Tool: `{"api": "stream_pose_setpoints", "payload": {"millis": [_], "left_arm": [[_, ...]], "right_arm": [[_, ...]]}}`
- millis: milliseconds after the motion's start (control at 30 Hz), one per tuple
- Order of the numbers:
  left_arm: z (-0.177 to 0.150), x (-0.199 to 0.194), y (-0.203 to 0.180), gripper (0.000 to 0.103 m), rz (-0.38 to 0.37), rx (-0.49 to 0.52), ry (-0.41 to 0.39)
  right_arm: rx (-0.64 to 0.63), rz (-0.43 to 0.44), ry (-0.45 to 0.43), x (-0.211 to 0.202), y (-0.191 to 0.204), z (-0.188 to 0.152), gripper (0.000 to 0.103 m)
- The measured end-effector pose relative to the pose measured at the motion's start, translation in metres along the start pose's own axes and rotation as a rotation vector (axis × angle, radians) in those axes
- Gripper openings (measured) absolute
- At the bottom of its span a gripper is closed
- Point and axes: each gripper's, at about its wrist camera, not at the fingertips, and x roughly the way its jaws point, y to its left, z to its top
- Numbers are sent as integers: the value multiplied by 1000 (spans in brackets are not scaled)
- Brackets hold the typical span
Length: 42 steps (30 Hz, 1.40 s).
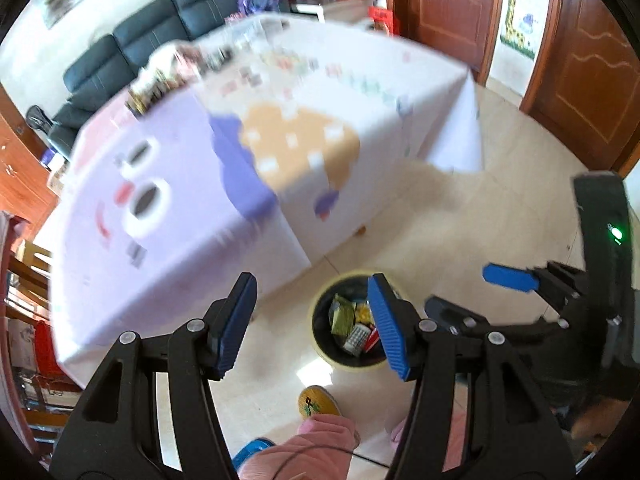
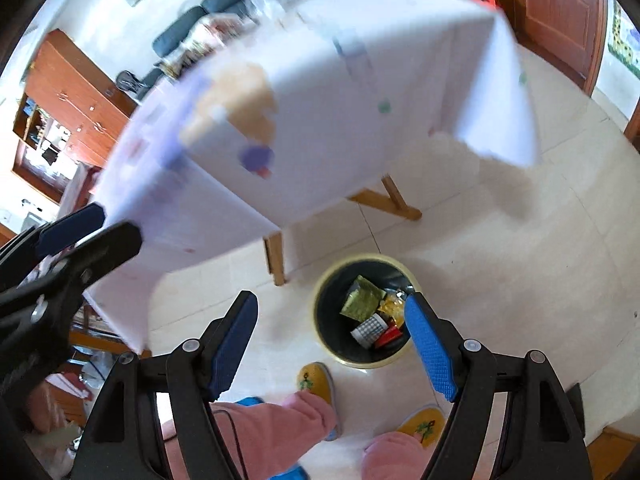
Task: Collect trash
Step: 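Raise both open tools back up toward the table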
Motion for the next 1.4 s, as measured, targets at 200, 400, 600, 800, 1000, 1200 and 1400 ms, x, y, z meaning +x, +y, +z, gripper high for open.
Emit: {"api": "stream_pose_setpoints", "payload": {"millis": [200,400,600,800,1000,1200,1400], "left_arm": [[32,-77,13,55,17,-53,-61],[50,-130,24,55,52,-120,-114],[57,-172,36,55,102,-186,-182],[66,-196,57,55,148,-273,-219],[78,-202,83,55,191,-324,-271],[100,-186,123,55,193,-345,-288],[137,-141,183,55,137,-335,-261]], "right_arm": [[-66,7,-74,-88,33,18,77],[-137,22,-143,-158,56,35,77],[-227,39,-199,-206,82,51,77],[-297,47,-242,-227,103,70,77],[-337,53,-289,-231,119,102,77],[-336,42,-277,-209,138,147,77],[-296,-4,-255,-162,165,203,77]]}}
